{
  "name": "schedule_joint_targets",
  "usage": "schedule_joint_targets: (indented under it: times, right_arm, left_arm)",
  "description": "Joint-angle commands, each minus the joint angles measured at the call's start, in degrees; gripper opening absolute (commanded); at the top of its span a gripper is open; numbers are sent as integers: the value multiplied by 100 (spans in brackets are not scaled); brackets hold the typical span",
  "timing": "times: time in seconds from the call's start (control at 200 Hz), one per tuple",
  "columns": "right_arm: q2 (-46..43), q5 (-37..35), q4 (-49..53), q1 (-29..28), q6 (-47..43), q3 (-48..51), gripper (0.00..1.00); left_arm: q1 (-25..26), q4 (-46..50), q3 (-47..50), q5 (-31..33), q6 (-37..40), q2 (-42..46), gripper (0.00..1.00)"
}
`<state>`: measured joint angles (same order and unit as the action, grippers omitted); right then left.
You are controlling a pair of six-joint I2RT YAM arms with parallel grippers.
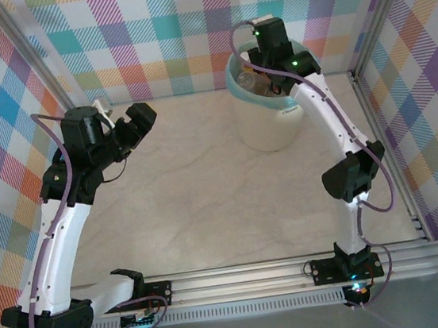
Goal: Put the plastic bottles in the bin
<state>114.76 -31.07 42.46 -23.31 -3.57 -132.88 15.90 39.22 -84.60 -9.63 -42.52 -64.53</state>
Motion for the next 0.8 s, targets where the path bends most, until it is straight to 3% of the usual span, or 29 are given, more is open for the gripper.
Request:
schedule_joint_targets:
  times: [0.0,0.105,0.285,0.48,0.795]
  right_arm:
    - [240,-44,395,112,375,-581,66]
    - [517,-49,857,184,525,-1097,80]
    - [531,-43,838,239,568,-1218,87]
    - [626,183,947,345,736,-1188,69]
    - [1040,793,970,562,1041,-1141,58]
  left_arm:
    - [45,121,-139,-126,130,-48,90]
    - [49,96,-139,-144,124,-89,90]
    - [52,77,-131,-171,106,-118,90]
    - [49,104,8,-112,116,-56,91]
    - [47,138,69,-119,159,-119,91]
